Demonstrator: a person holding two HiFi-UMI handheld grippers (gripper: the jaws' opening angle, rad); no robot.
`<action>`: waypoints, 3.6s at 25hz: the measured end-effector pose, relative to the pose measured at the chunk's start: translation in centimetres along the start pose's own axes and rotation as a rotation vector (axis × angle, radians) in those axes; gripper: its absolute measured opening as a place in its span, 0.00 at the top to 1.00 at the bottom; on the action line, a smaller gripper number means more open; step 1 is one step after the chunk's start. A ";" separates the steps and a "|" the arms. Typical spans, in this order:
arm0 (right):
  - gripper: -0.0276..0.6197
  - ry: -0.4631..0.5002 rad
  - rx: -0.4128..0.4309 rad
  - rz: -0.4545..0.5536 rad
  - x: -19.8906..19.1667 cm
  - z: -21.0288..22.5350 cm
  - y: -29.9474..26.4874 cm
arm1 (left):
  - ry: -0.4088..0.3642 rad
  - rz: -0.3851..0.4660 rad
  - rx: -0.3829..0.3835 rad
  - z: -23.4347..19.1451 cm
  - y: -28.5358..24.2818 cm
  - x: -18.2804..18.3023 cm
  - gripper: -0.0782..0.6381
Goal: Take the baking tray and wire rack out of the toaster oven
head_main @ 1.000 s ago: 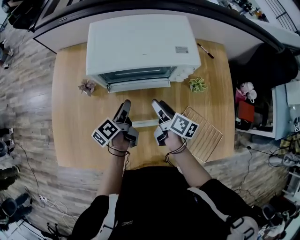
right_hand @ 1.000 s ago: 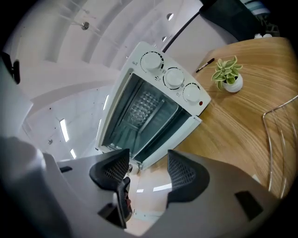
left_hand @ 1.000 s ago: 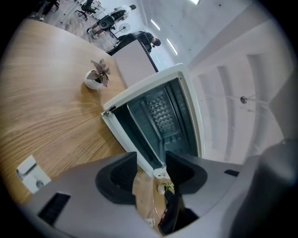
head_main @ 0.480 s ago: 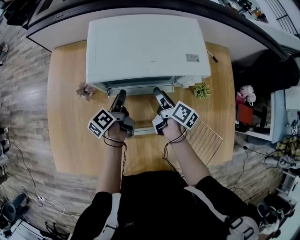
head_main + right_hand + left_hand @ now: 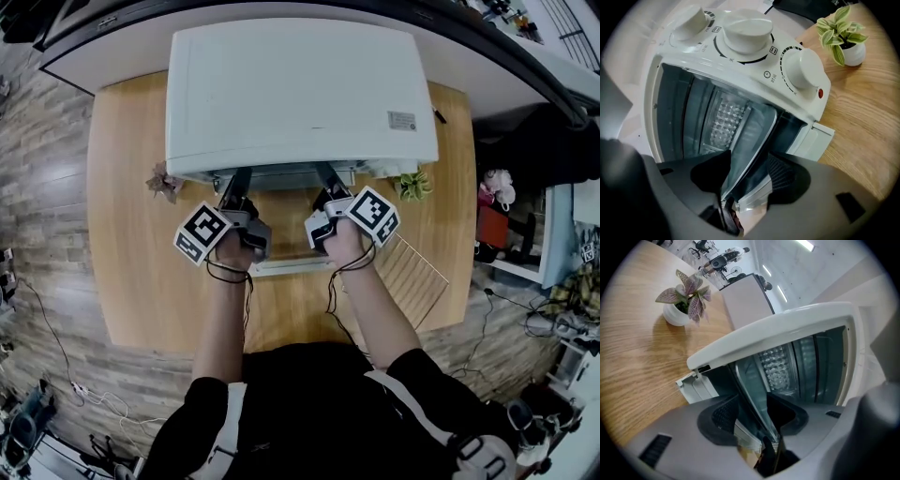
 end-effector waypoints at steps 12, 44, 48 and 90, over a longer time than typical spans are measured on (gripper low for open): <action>0.69 -0.088 -0.006 0.062 1.6 0.8 -2.4 | 0.010 0.016 0.015 -0.6 -2.3 1.2 0.70; 0.80 -0.104 -0.060 0.010 -1.8 2.7 4.1 | -0.012 -0.058 0.068 -1.7 4.1 -2.2 0.71; 0.81 -0.116 -0.052 0.011 -2.2 2.9 5.0 | -0.012 -0.065 0.076 -1.6 5.0 -2.7 0.71; 0.79 -0.076 -0.030 -0.062 -5.3 3.5 13.2 | -0.055 -0.073 0.141 -1.1 13.3 -7.5 0.71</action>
Point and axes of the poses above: the fingertips, and each gripper's own axes: y backward along the fingers, z to its right, x out of its top, the point moved 9 cm from there along y, backward along the fingers, and after that the axes turned 1 degree about z, right-handed, at the moved point
